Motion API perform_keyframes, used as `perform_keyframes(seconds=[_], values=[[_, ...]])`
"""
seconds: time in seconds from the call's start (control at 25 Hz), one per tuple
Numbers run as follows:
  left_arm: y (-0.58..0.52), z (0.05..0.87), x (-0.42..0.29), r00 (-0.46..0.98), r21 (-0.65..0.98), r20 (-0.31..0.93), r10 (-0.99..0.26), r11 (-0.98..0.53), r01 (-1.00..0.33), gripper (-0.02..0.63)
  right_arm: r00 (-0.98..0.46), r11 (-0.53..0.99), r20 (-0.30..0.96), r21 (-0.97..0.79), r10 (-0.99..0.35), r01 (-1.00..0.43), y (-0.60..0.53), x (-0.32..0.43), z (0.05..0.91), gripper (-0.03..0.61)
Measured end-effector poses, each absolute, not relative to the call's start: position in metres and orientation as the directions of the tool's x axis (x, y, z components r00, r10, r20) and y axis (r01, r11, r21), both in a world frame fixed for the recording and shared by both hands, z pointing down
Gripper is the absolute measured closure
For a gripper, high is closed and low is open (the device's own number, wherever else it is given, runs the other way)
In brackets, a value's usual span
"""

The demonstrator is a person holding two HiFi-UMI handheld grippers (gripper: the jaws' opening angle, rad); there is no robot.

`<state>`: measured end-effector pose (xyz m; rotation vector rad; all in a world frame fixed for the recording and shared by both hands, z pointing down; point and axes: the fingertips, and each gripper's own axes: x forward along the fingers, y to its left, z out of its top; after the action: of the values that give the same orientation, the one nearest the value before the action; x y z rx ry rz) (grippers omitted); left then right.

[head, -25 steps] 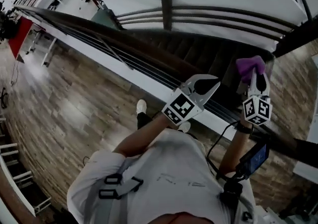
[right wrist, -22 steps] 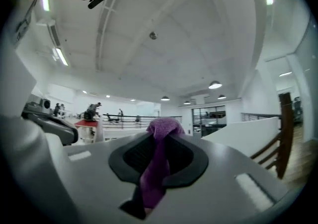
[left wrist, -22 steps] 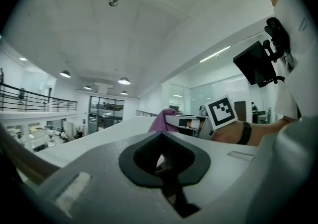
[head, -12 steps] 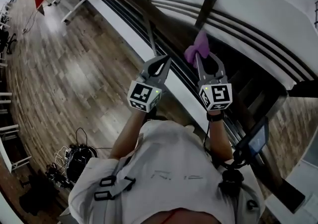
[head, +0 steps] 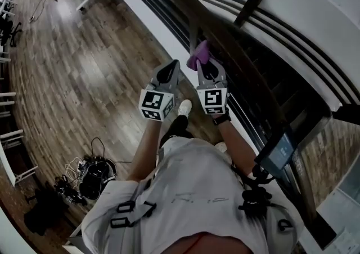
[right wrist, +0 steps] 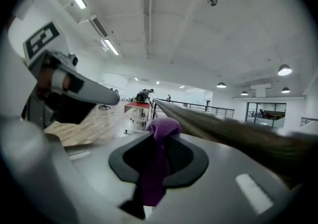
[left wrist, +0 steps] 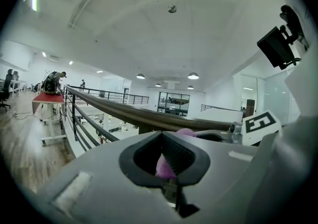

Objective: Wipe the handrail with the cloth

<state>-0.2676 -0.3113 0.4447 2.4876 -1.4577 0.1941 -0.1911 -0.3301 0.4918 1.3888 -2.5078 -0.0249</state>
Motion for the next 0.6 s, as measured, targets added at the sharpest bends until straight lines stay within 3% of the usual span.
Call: perform_keyframes(seconds=[0.32,0.6], values=[[-0.334,0.486,-0.28,0.552,0.185,0.319,-0.77,-0.521,-0.833,0.612,-0.203,0.318,0.353,0.308,-0.913,-0.897,-0.411,-0.176,0.592,0.523],[-0.339,0.495,-0.273,0.576,0.182,0.342,-0.743,-0.549,-0.816,0.612,-0.165,0.393,0.535,0.346,-0.828,-0.852,-0.466,-0.185,0.648,0.526]])
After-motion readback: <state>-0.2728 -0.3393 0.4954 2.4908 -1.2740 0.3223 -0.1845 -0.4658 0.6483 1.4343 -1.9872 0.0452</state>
